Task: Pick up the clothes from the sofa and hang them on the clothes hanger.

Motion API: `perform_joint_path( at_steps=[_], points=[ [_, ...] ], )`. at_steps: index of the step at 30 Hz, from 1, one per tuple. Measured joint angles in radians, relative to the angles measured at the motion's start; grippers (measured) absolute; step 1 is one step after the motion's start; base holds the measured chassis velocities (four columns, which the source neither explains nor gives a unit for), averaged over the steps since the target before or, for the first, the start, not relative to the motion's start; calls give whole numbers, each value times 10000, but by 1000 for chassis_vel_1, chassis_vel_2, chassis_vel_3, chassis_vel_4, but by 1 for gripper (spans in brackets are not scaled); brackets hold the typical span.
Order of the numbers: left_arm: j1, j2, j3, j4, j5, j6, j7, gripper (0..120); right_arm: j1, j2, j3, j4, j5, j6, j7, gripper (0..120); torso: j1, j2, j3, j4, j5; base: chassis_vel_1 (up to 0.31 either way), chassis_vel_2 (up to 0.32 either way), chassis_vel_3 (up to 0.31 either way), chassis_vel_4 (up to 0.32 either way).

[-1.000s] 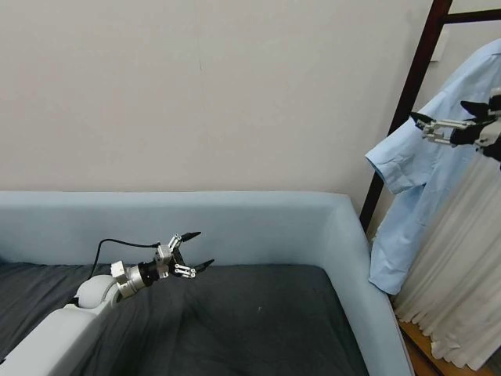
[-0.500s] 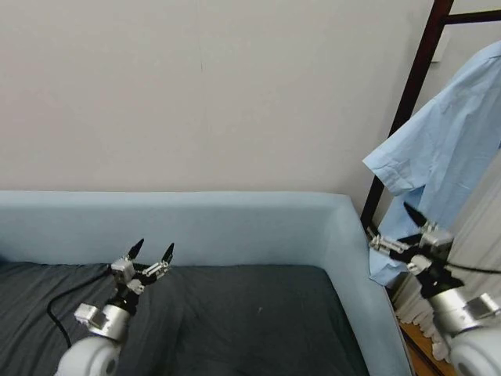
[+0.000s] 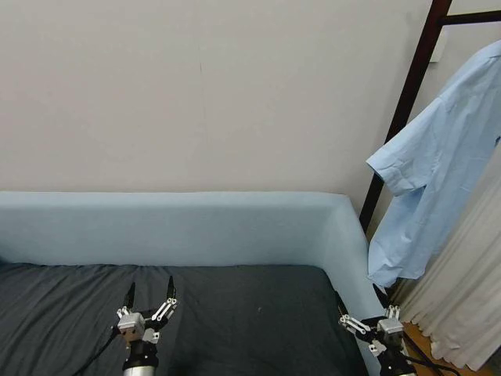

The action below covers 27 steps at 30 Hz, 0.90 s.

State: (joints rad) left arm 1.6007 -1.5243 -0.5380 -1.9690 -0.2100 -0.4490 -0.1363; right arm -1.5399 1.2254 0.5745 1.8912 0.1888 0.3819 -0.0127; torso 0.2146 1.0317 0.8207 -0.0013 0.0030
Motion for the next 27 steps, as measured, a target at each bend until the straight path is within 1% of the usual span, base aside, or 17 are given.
perform_joint_path(
  at_steps=[3,4,5,7,12,27],
  points=[
    [410,-6,19,-122,68,-57,-209,100,118,-278,477,44,-39,-262,-17,100,1,0,1,1,-3,0,0,0,0],
    [532,12,23,-167,49,-106,-232,100,86,-414,599,123,298,-458,-120,100,2,0,1,-1,-4,0,0,0,0],
    [532,12,23,-167,49,-106,-232,100,86,-414,599,123,298,-458,-120,100,2,0,1,-1,-4,0,0,0,0],
    [679,45,18,-315,-97,-148,-160,100,-87,-605,665,384,959,-843,-171,100,2,0,1,-3,-3,0,0,0,0],
    [694,80,19,-346,-175,-151,-86,100,-138,-672,672,488,1182,-977,-171,100,2,0,1,-2,-3,0,0,0,0],
    [643,122,36,-326,-213,-151,-31,100,-133,-701,677,505,1222,-995,-168,100,2,-2,1,-2,-3,0,0,0,0]
  ],
)
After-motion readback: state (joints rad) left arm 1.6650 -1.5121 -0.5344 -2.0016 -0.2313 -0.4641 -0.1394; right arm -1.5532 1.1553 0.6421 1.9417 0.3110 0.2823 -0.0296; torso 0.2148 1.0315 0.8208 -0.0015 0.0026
